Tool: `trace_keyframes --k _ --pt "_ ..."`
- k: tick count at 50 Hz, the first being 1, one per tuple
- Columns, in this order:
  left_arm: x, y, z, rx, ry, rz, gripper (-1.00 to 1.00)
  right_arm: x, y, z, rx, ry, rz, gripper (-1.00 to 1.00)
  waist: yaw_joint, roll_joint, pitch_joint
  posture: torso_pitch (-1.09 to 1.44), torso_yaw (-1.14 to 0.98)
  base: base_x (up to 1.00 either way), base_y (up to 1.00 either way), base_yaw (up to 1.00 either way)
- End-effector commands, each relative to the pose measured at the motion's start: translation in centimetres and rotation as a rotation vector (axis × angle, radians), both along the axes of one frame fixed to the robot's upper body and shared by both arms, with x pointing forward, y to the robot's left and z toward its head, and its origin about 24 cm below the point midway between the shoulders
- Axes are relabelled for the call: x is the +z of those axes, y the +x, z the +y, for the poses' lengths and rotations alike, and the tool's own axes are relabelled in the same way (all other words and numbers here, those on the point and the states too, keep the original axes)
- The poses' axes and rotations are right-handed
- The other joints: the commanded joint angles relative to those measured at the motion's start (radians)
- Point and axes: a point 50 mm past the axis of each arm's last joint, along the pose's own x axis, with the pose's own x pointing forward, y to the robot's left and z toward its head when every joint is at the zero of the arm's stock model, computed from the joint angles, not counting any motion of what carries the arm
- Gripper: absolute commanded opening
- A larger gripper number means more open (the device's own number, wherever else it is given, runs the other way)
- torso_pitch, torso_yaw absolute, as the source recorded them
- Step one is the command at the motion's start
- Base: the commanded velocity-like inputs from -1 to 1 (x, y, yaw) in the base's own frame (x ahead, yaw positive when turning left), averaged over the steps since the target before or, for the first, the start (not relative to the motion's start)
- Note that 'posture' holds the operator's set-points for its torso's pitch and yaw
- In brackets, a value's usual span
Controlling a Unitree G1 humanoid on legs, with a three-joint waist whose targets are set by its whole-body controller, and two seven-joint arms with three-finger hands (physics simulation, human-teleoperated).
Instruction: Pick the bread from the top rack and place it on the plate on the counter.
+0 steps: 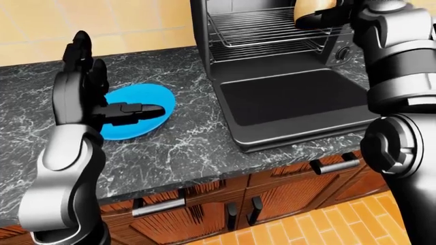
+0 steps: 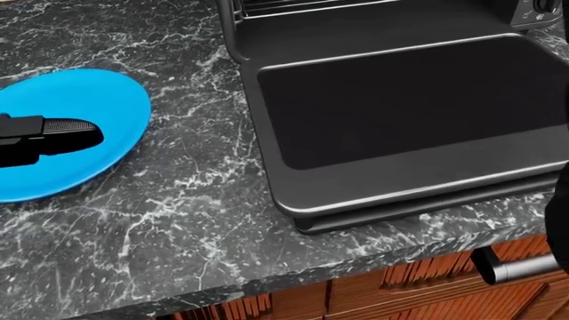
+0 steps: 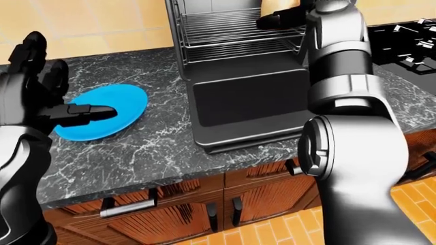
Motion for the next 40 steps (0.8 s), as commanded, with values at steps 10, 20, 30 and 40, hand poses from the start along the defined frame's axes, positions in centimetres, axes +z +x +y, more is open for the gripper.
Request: trace_keyframes --k 10,20,30,40 --pt "1.61 -0.56 -0.06 0.001 0.018 -0.087 1.0 3.05 -0.72 0.52 0.026 -0.013 -0.124 0.87 0.0 0.0 -0.03 0.0 0.0 0.0 0.0 0.0" --pt "1.54 -0.65 0.06 0.006 0.019 -0.086 1.0 2.88 -0.65 0.6 0.036 -0.014 -0.123 0.47 0.0 0.0 -0.03 0.0 0.0 0.0 0.0 0.0" --pt "1.55 -0.7 0.1 0.009 0.022 -0.088 1.0 2.65 -0.61 0.59 0.044 -0.02 -0.118 0.1 0.0 0.0 -0.029 0.0 0.0 0.0 0.0 0.0" --pt "1.6 -0.71 0.09 0.011 0.025 -0.087 1.0 2.93 -0.77 0.54 0.048 -0.029 -0.119 -0.56 0.0 0.0 -0.029 0.0 0.0 0.0 0.0 0.0"
